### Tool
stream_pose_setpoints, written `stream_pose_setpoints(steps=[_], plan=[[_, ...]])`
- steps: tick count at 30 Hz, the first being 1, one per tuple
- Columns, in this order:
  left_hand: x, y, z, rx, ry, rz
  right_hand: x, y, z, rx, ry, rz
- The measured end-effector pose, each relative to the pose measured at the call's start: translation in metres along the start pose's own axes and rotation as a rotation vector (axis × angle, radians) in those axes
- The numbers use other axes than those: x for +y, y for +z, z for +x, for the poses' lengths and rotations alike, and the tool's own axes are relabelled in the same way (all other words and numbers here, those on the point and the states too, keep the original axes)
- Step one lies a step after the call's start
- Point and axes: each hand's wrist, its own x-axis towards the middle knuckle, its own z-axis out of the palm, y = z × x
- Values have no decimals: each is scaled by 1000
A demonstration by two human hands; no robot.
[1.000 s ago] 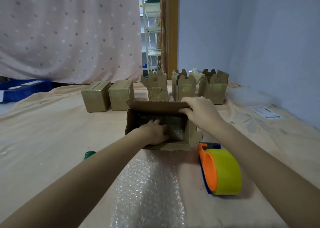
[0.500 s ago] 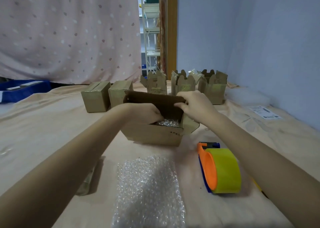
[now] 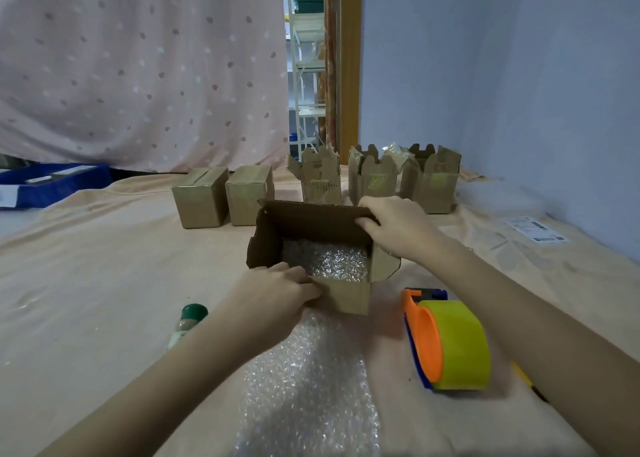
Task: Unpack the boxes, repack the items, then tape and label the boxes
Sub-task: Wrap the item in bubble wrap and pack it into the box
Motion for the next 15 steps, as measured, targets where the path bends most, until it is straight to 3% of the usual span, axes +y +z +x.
stream_pose_setpoints(steps=[8, 15], plan=[[-15, 20, -2, 211, -62, 188, -5, 6, -5, 83, 97, 42], [-80, -1, 30, 443, -87, 231, -10, 4, 1, 70, 266, 403]])
